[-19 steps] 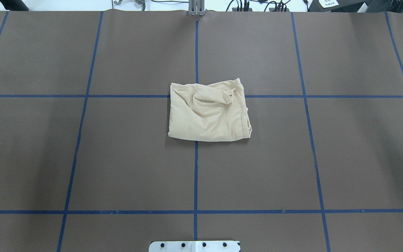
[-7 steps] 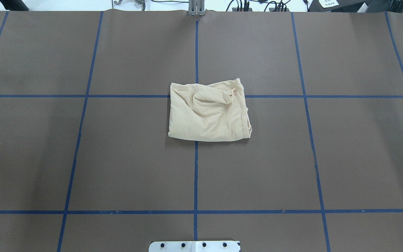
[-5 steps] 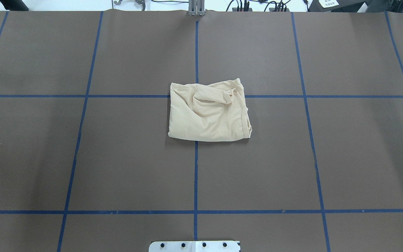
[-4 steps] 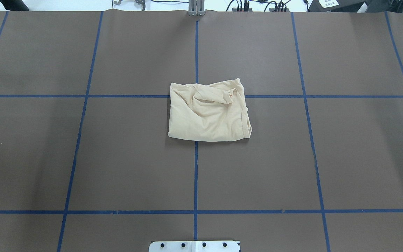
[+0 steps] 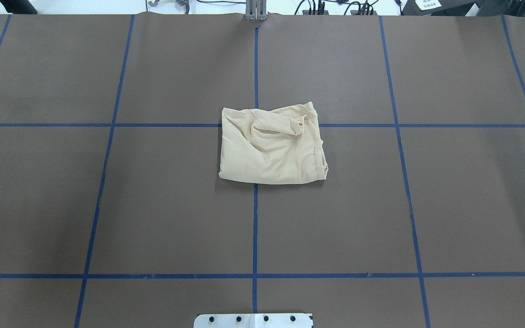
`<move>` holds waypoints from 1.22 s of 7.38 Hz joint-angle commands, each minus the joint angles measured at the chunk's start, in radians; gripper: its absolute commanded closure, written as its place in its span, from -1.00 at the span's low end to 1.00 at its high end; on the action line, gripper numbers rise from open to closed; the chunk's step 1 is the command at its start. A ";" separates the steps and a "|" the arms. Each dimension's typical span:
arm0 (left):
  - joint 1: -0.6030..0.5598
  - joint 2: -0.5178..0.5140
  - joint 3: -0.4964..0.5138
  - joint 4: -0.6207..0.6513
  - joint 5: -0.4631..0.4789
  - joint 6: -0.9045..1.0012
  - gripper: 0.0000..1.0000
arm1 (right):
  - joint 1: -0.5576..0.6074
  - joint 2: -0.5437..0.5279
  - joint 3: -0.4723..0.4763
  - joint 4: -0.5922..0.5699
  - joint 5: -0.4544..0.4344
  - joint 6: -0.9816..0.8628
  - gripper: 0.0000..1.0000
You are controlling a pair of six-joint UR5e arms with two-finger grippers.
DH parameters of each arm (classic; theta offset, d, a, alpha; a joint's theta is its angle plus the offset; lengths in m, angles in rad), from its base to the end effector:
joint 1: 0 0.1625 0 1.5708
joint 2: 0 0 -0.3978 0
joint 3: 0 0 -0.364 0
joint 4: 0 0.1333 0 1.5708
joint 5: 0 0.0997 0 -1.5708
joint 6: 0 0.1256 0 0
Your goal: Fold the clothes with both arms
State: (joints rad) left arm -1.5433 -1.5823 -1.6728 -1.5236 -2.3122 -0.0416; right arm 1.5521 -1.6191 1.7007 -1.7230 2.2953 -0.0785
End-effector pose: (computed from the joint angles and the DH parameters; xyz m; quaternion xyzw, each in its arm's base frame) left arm -0.0355 -0.4730 0.6049 0.0184 0.3629 0.0054 0.9316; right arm 0.0419 -0.4373 0.6310 -0.0224 -0.3550 -0.0329 0.9340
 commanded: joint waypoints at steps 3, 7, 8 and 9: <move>0.000 0.008 -0.007 0.011 -0.001 0.009 -0.99 | 0.000 0.007 -0.001 -0.001 0.004 0.002 -1.00; 0.000 0.008 -0.005 0.011 -0.001 0.009 -0.99 | 0.000 0.005 -0.001 -0.001 0.007 0.005 -1.00; 0.000 0.008 -0.002 0.011 -0.001 0.009 -0.99 | 0.000 0.007 0.002 -0.001 0.007 0.009 -0.99; 0.000 0.008 -0.002 0.013 -0.001 0.009 -0.99 | 0.000 0.007 0.011 0.000 0.007 0.014 -1.00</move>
State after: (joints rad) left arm -1.5432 -1.5739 -1.6760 -1.5122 -2.3132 -0.0322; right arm 1.5523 -1.6128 1.7038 -1.7240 2.3026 -0.0696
